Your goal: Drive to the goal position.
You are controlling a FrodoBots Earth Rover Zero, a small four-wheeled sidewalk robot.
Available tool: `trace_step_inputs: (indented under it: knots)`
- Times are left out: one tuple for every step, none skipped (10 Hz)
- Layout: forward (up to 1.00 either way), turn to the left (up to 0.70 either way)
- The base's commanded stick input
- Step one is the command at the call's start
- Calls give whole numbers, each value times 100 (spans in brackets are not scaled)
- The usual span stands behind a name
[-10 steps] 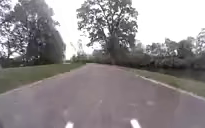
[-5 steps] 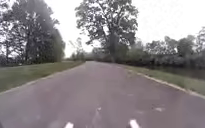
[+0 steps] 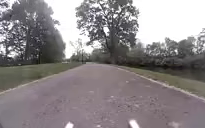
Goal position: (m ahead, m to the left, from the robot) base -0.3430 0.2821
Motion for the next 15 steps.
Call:
trace_step_inputs:
  knots:
    - [70, 0]
    - [70, 0]
    - [70, 0]
    - [70, 0]
    - [70, 0]
    - [70, 0]
    - [70, 0]
    - [70, 0]
    - [70, 0]
    - [70, 0]
    - [70, 0]
    - [70, 0]
    - [70, 0]
    - [70, 0]
    - [70, 0]
